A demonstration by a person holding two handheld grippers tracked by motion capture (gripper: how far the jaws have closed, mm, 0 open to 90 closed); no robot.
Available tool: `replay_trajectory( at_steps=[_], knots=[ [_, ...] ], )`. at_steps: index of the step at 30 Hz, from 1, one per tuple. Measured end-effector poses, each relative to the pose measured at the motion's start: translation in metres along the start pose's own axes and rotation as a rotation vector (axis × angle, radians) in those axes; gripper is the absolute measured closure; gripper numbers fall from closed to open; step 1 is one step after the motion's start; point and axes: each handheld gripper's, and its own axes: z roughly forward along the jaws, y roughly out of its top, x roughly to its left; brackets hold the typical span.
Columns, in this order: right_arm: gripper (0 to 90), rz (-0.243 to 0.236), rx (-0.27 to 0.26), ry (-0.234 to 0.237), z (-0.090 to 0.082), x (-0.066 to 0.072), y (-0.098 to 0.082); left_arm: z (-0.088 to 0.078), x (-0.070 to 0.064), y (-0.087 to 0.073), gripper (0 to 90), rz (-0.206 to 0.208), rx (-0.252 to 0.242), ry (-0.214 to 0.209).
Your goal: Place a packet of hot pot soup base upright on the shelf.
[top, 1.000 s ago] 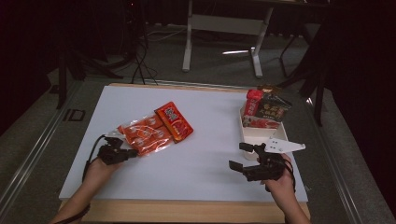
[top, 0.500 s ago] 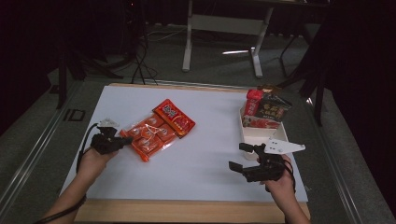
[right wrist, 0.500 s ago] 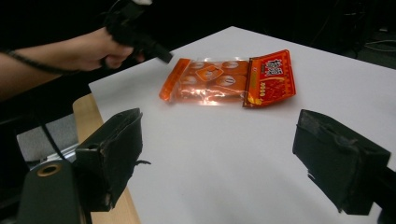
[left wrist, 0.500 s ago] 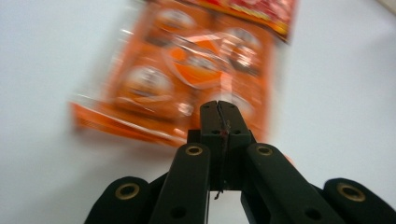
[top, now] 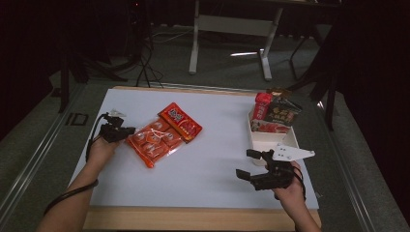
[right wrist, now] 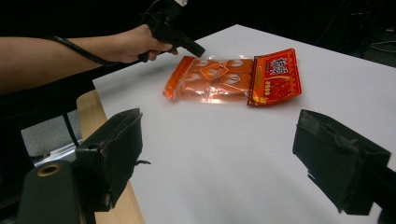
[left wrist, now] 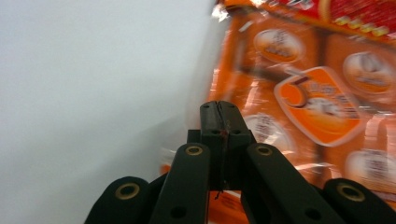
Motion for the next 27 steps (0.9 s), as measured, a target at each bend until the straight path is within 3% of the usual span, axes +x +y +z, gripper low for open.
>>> replay_trajectory(
  at_steps=[1, 8, 14, 19, 27],
  knots=[
    [15.6, -0.003, 0.001, -0.004, 0.000, 0.000, 0.000, 0.007, 0.002, -0.002, 89.9, -0.014, 0.000, -0.001],
    [15.6, -0.002, 0.004, -0.008, 0.000, -0.001, -0.001, 0.012, -0.001, -0.006, 90.0, 0.010, -0.012, 0.018],
    [15.6, -0.003, 0.005, -0.004, 0.000, -0.001, -0.001, 0.007, -0.015, -0.005, 90.0, 0.047, 0.052, -0.014],
    [15.6, -0.004, 0.007, -0.003, 0.000, 0.000, -0.001, 0.002, -0.034, -0.010, 90.0, 0.045, 0.058, -0.056],
    [15.6, -0.011, 0.011, 0.001, 0.001, 0.002, 0.000, -0.002, -0.067, -0.015, 90.0, 0.076, 0.078, -0.123]
  ],
)
